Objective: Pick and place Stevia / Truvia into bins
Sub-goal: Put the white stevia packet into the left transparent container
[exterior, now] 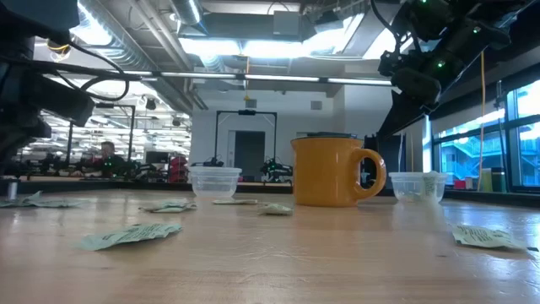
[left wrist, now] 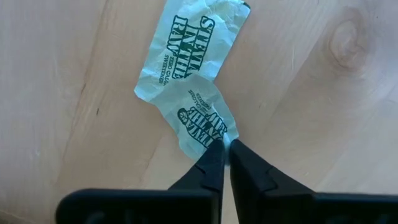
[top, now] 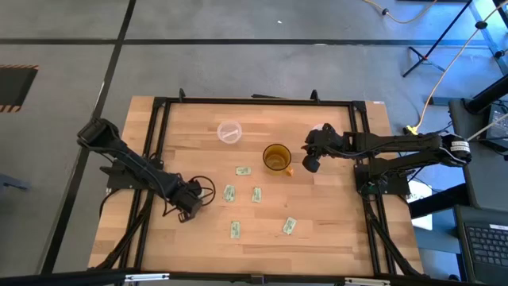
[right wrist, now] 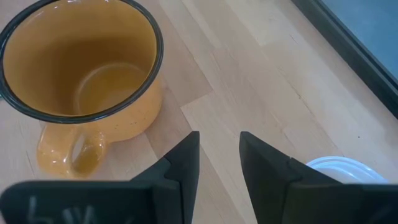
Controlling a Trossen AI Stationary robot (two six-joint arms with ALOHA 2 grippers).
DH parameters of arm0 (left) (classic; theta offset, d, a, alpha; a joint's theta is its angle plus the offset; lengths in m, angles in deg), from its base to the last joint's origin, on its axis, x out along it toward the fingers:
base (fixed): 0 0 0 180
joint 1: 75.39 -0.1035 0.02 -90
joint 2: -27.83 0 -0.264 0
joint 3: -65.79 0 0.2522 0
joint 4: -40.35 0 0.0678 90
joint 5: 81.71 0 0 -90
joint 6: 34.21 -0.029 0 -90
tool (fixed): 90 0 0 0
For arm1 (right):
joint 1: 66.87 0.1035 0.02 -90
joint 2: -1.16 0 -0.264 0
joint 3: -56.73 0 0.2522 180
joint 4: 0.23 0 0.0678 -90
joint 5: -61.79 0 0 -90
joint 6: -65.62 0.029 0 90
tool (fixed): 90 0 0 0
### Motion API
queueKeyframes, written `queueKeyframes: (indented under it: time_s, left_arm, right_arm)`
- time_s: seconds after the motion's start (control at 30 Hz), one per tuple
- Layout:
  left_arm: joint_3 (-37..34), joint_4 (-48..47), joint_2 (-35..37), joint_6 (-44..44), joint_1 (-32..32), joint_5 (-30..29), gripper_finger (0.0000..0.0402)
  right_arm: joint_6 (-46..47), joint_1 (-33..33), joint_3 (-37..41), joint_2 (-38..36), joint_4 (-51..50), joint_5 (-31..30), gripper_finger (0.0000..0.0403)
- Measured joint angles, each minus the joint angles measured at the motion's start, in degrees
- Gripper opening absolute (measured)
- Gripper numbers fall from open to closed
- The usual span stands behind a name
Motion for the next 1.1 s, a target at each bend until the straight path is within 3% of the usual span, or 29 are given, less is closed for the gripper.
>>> queueKeyframes:
  time_s: [0.23, 0.47, 0.67, 0.9, 1.1]
  left_arm:
    - [7.3, -11.9, 1.5, -1.4, 0.0, 0.1, 0.0005]
    - [11.8, -15.6, 3.7, -4.6, -3.8, -7.3, 0.0005]
    - [12.0, -11.8, 3.5, -20.5, -17.1, -6.1, 0.0005]
    - [12.0, -0.3, 3.5, -42.6, -34.2, -10.9, 0.0007]
    - [12.1, 12.4, 3.5, -55.2, -46.5, -8.3, 0.0007]
  right_arm:
    - [-0.1, 0.0, 0.0, 0.0, 0.0, 0.0, 0.0117]
    - [-0.3, 0.0, 0.0, 0.0, 0.0, 0.0, 0.0117]
    - [-1.5, 0.0, 0.0, 0.0, 1.4, 0.0, 0.0117]
    - [-1.4, 0.0, 0.0, 0.0, 2.5, 0.0, 0.0117]
    - [-1.4, 0.0, 0.0, 0.0, 3.0, 0.0, 0.0117]
